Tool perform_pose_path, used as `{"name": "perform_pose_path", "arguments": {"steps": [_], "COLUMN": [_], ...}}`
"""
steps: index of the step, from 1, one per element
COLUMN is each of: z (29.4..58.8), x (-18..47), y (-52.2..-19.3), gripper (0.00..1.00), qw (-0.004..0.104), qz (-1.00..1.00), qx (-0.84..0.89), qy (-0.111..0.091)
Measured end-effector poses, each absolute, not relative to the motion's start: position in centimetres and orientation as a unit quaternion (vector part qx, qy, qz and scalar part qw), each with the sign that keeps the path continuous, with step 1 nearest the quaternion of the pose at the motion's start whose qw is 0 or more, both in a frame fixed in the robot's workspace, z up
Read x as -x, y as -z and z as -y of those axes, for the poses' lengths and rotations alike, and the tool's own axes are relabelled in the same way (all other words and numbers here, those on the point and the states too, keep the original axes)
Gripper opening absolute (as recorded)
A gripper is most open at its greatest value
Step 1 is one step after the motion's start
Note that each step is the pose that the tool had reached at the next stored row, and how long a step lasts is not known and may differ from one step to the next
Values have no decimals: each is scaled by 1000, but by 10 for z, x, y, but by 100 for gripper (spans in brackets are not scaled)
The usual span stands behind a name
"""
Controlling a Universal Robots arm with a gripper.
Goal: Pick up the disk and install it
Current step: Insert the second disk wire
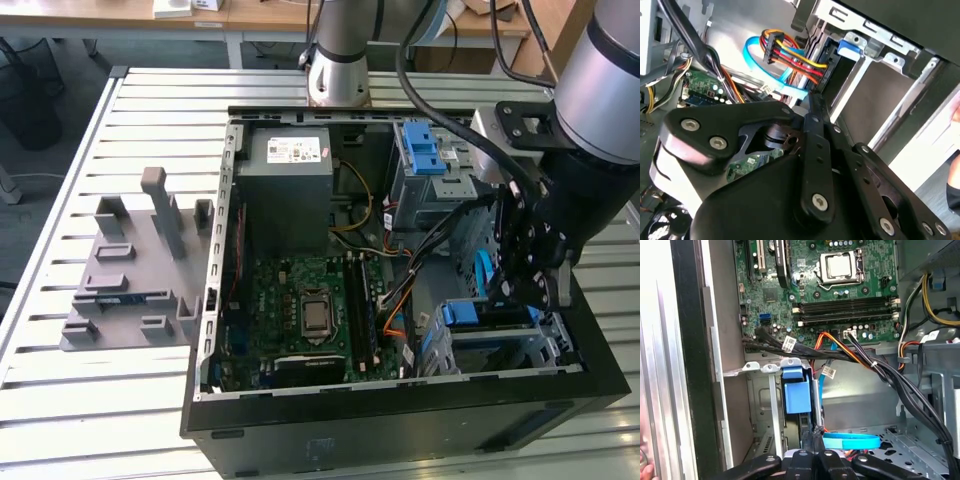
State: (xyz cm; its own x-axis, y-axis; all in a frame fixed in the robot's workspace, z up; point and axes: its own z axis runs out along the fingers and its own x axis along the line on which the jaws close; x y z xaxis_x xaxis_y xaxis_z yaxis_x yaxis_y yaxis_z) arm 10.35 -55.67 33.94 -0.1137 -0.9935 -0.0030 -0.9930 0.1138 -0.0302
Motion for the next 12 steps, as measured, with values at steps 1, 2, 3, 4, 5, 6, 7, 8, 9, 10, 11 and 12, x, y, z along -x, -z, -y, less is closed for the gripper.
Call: {"name": "perform_pose_path", "arguments": {"steps": [1,2,3,4,5,6,7,8,9,10,11,12], "z": [557,557,557,557,557,557,557,557,557,557,557,557], "x": [-104,-105,-106,-106,-107,-107,-107,-107,-107,-107,-107,-107], "y": [-338,-336,-335,-334,-333,-333,-333,-333,-334,-335,-337,-339], "gripper": [11,11,11,11,11,11,11,11,11,11,11,11], "qw": [11,11,11,11,11,11,11,11,11,12,12,11], "qz": [-746,-746,-746,-746,-746,-746,-746,-746,-746,-746,-746,-746], "qx": [666,666,666,666,666,666,666,665,666,666,666,666], "qy": [10,10,10,10,10,11,10,10,10,10,10,10]}}
